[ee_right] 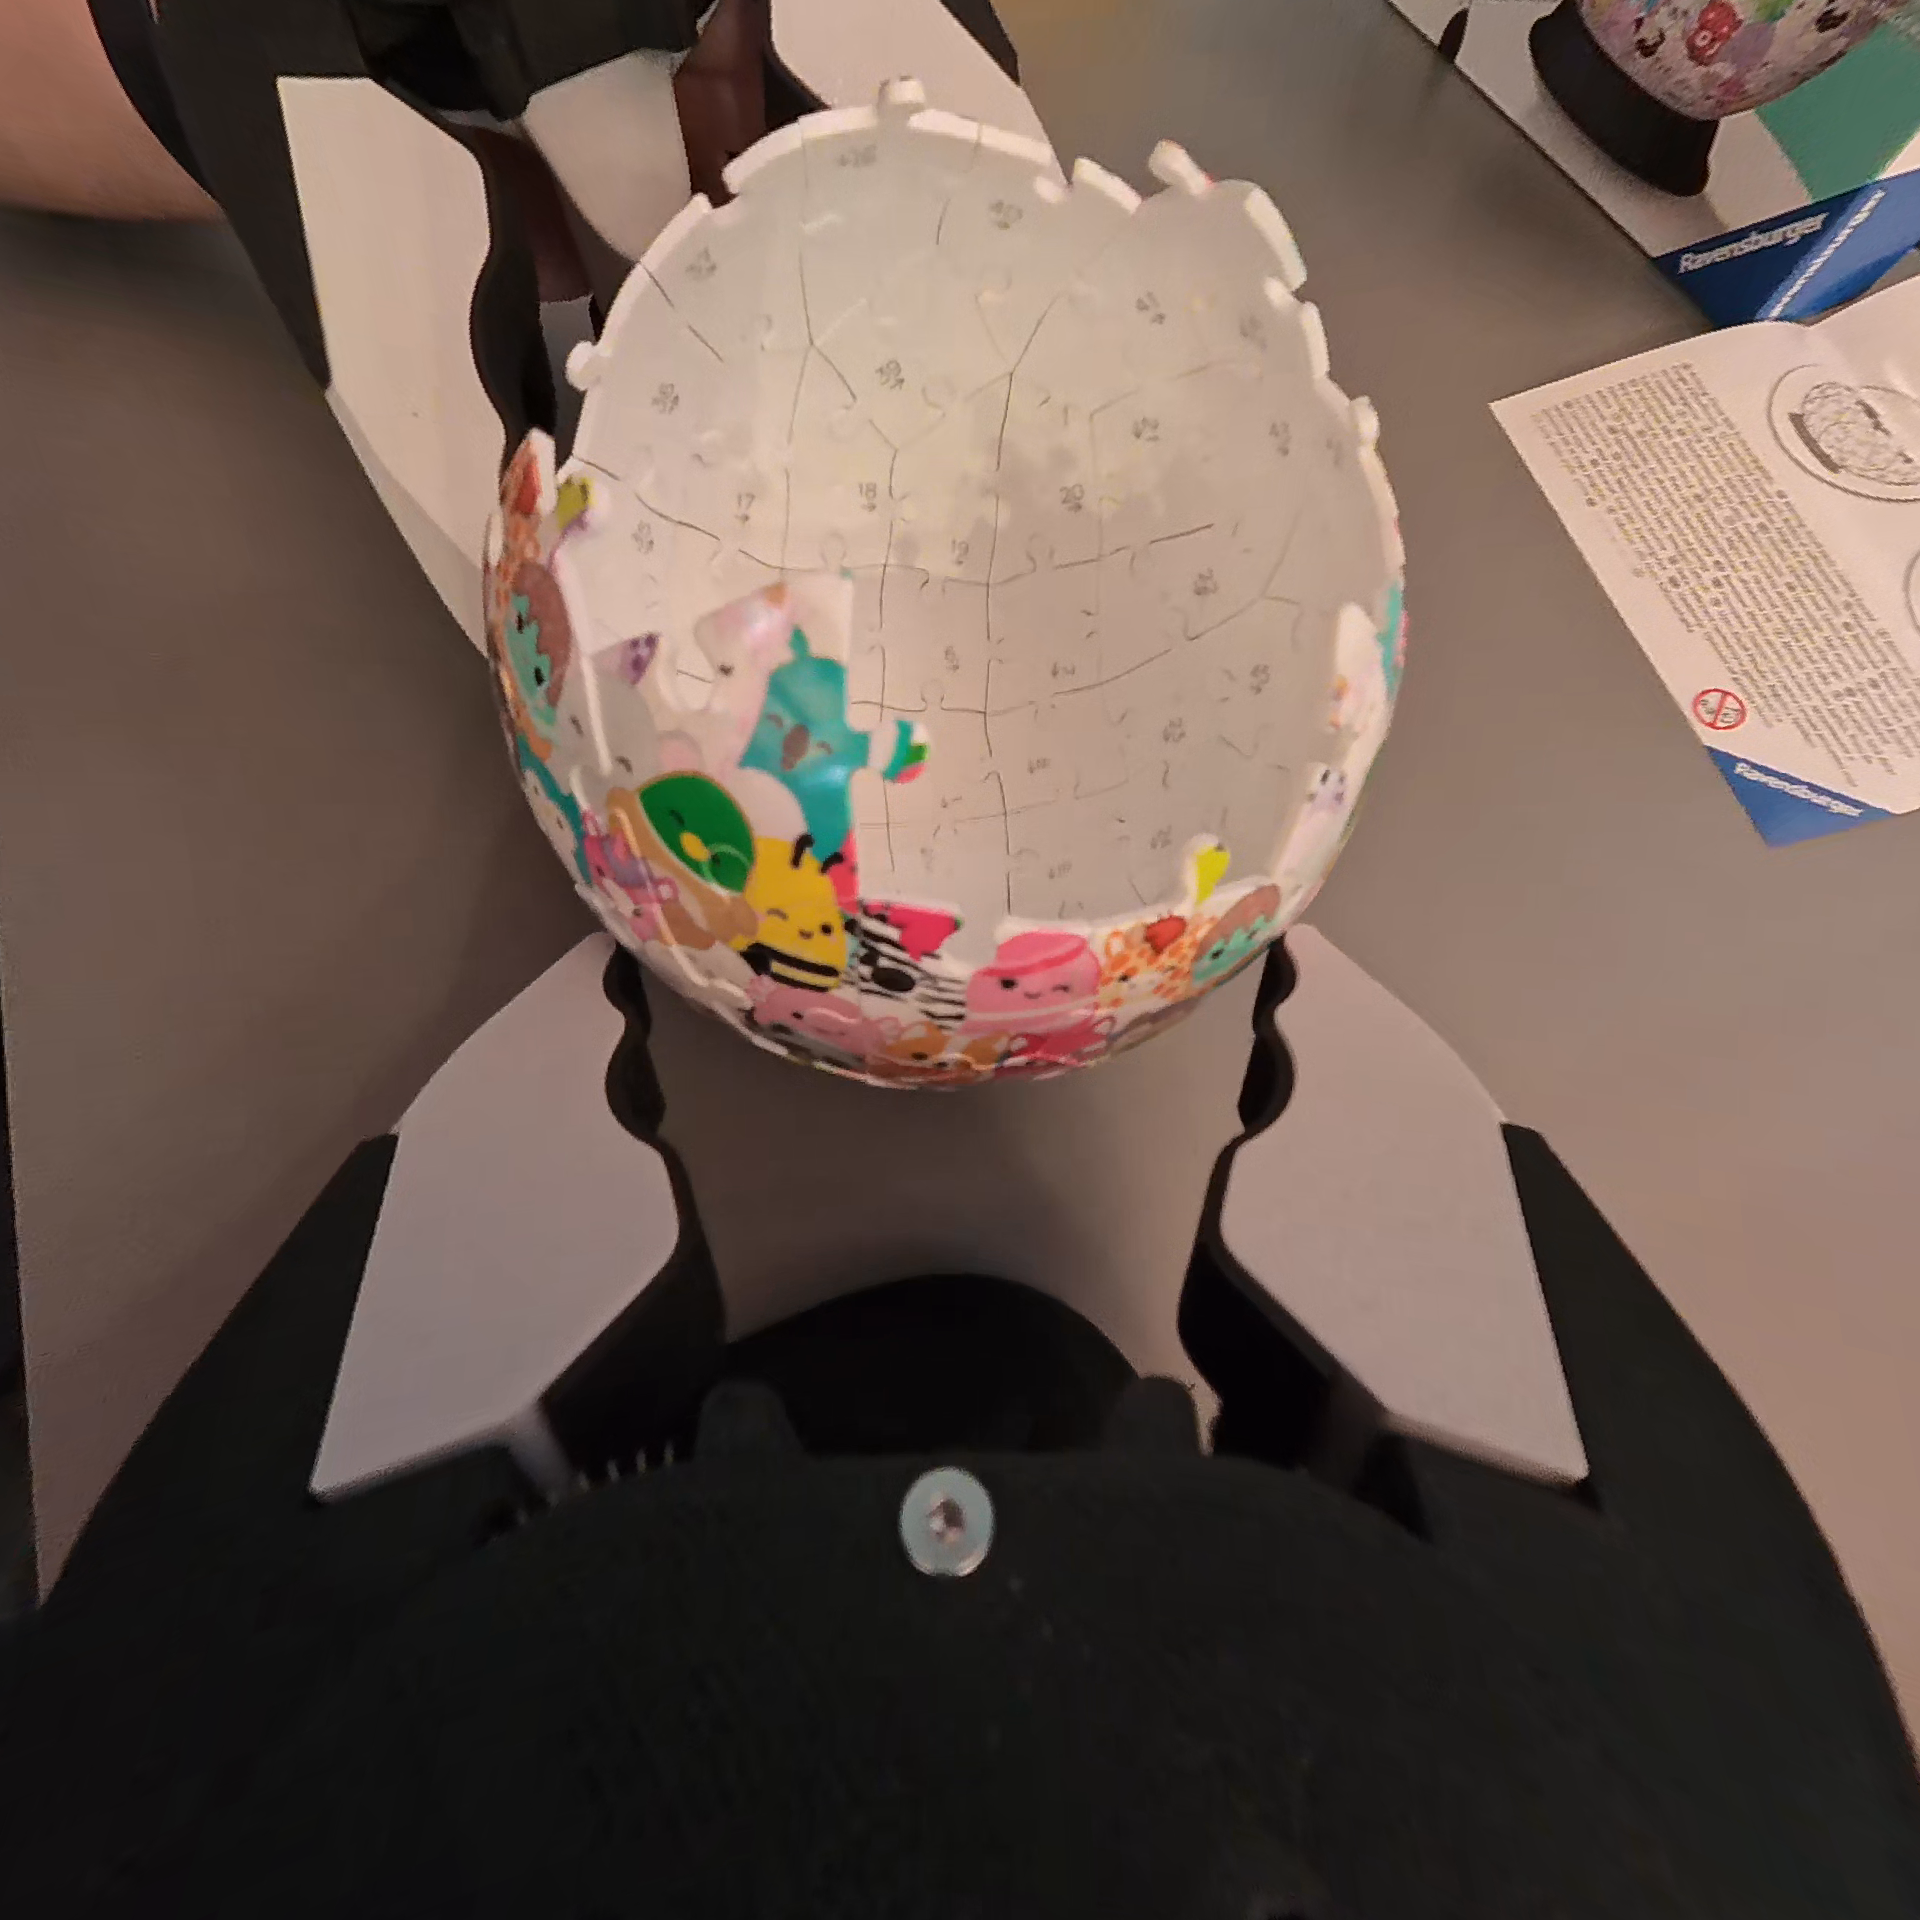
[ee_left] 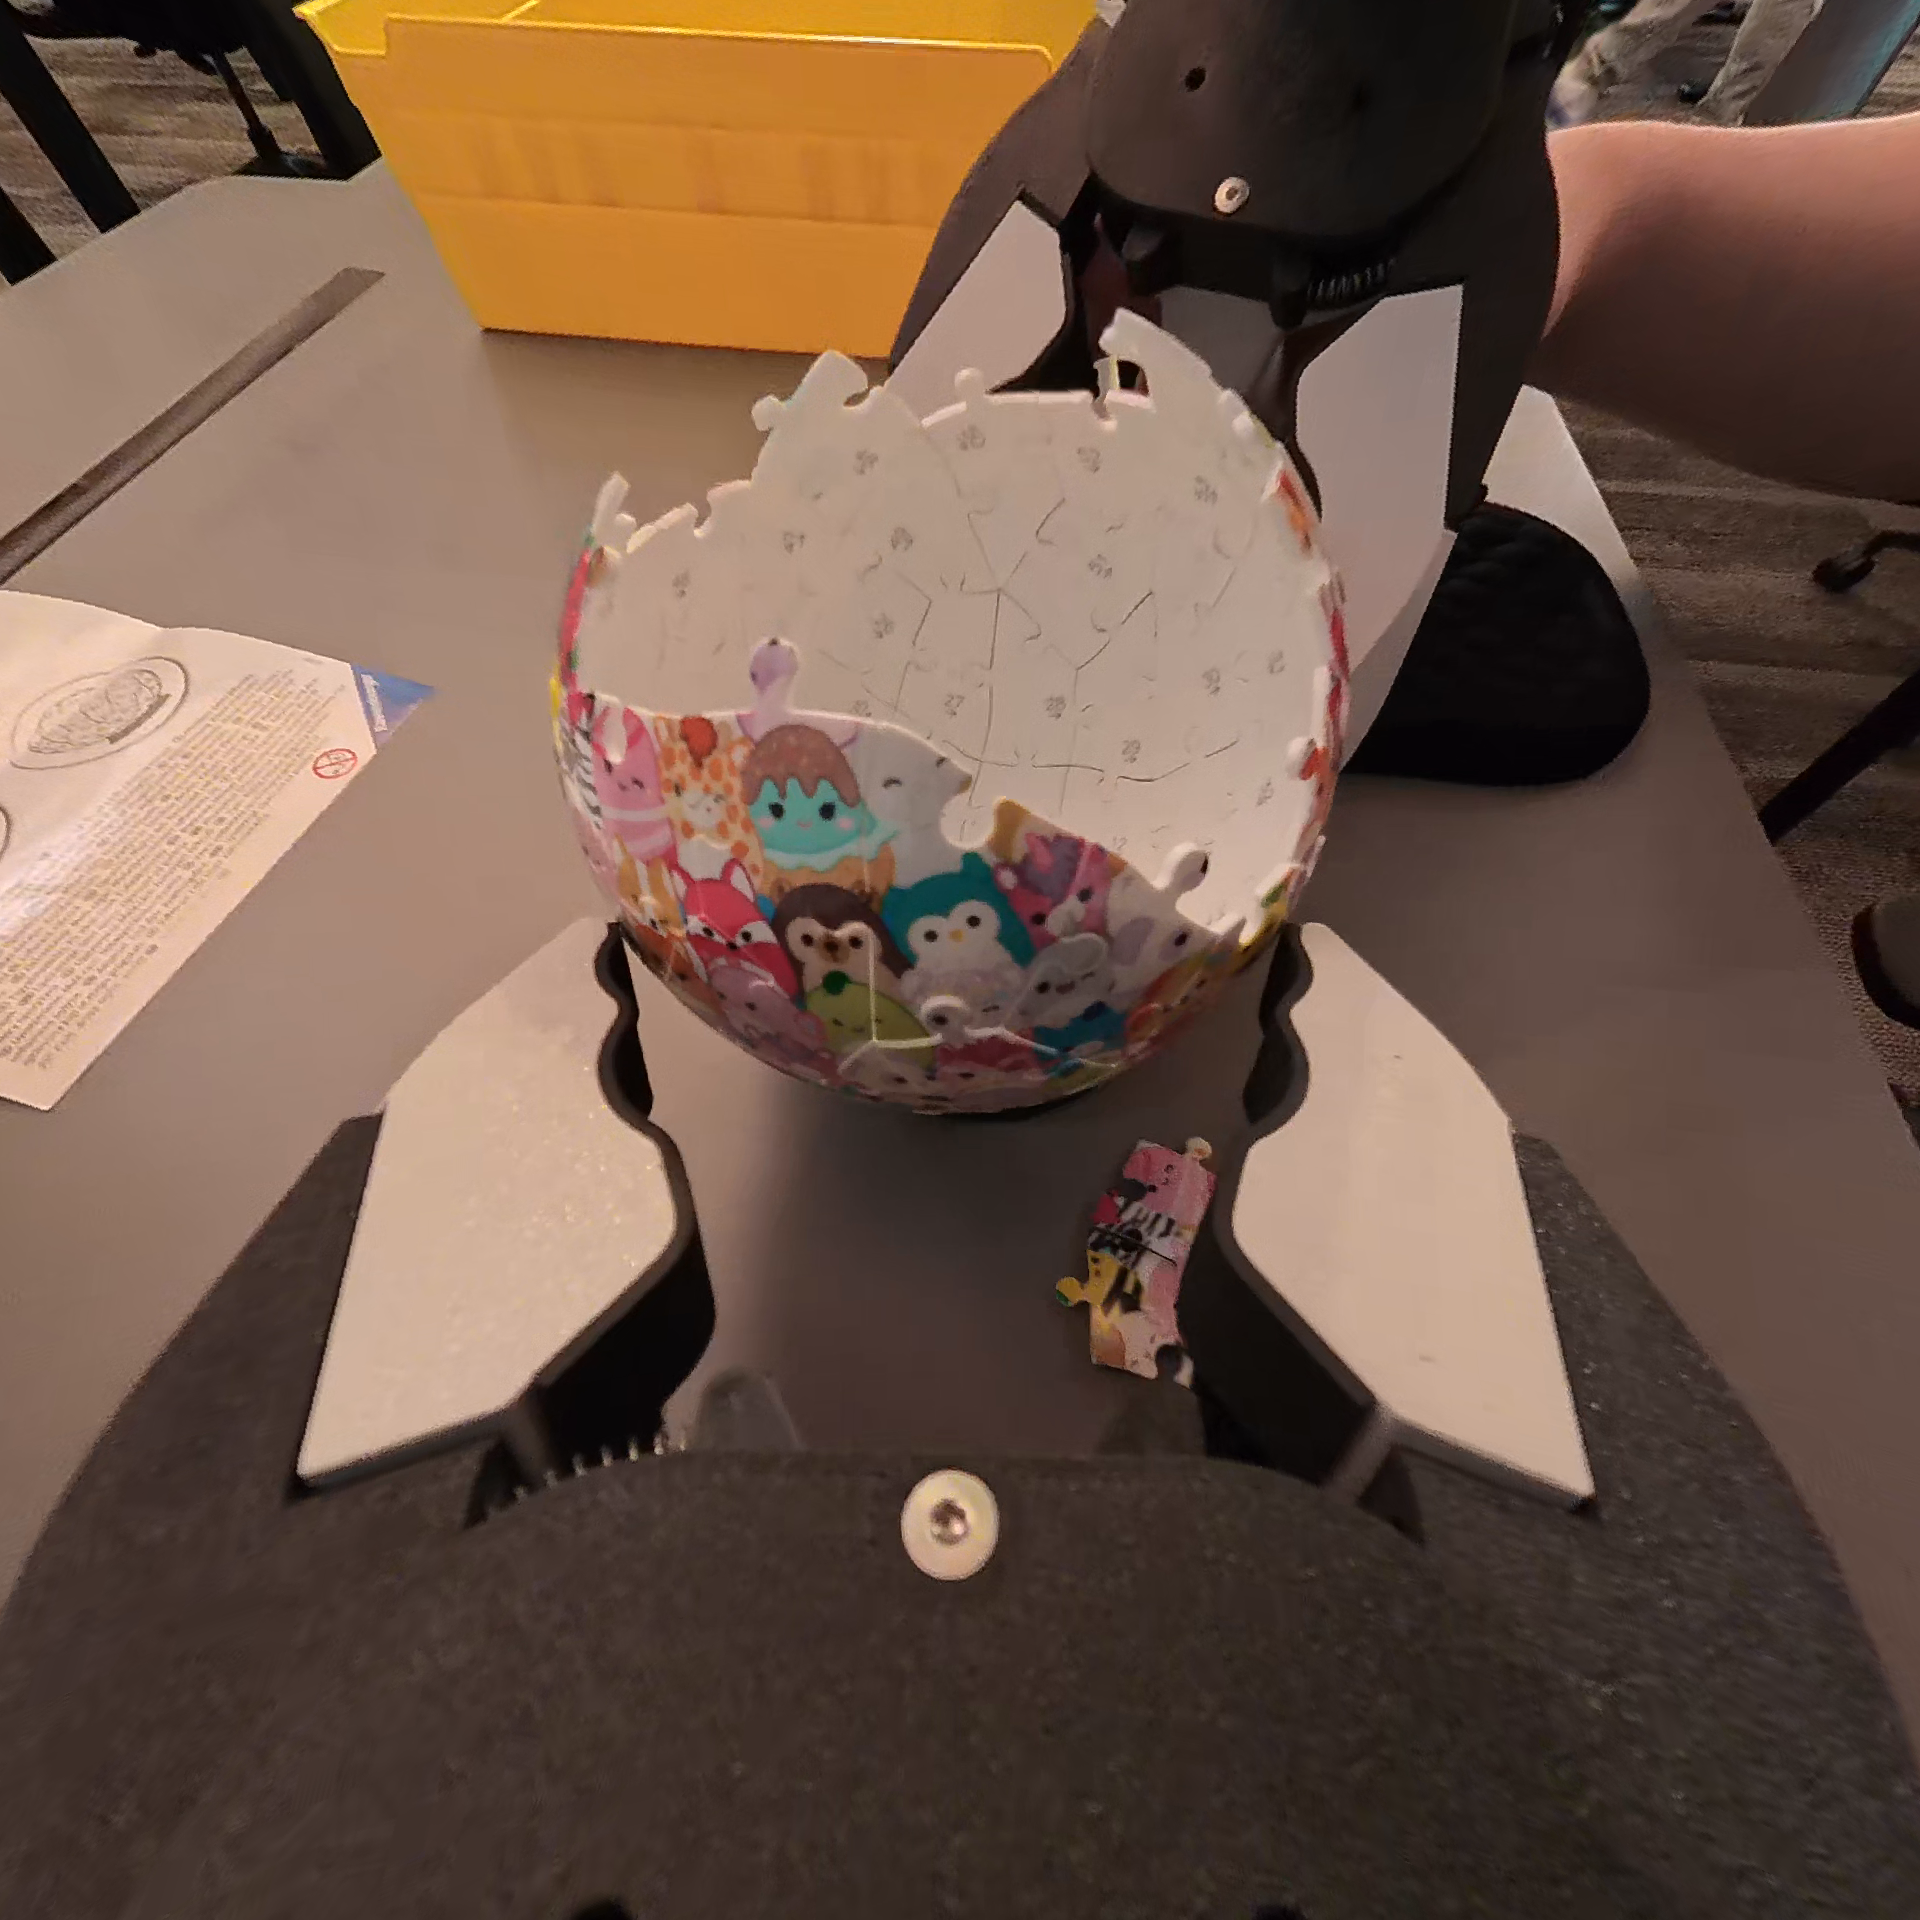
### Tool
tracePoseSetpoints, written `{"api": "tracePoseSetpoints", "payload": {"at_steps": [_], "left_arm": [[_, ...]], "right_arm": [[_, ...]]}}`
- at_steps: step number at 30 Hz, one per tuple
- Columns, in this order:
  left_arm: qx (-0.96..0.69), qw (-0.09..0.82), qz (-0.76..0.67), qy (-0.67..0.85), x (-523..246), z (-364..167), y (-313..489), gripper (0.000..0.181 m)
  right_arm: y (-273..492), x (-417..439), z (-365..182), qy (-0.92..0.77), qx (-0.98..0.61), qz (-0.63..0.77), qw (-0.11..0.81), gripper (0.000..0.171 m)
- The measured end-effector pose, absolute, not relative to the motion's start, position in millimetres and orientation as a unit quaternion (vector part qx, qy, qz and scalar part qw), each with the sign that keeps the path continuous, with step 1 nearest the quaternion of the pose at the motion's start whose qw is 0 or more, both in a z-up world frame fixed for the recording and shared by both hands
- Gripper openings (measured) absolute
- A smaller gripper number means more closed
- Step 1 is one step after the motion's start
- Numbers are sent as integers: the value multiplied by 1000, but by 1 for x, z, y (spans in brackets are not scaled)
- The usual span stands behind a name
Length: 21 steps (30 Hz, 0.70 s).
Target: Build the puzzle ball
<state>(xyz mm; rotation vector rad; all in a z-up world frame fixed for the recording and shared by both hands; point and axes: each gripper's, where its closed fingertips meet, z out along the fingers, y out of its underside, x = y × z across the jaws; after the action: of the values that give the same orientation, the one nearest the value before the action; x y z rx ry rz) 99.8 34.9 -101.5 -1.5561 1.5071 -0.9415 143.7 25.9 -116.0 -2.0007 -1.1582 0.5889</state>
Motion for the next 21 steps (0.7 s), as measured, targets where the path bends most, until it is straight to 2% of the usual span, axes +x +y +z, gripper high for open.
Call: {"api": "tracePoseSetpoints", "payload": {"at_steps": [6, 8, 10, 13, 19, 21], "left_arm": [[-616, 382, -393, 566, 81, -86, 30, 116], [-616, 360, -402, 574, 64, -86, 21, 112], [-615, 335, -388, 599, 50, -96, 10, 102], [-616, 302, -364, 630, 42, -113, -2, 104], [-618, 253, -297, 682, 44, -154, -14, 95], [-616, 251, -289, 689, 47, -159, -17, 86]], "right_arm": [[23, 143, -109, -433, -772, 244, 396, 113], [20, 148, -101, -415, -772, 242, 417, 113], [11, 156, -93, -393, -768, 238, 446, 112], [-6, 159, -82, -358, -754, 255, 488, 110], [-41, 148, -83, -328, -753, 250, 512, 107], [-57, 139, -86, -326, -750, 249, 519, 105]]}}
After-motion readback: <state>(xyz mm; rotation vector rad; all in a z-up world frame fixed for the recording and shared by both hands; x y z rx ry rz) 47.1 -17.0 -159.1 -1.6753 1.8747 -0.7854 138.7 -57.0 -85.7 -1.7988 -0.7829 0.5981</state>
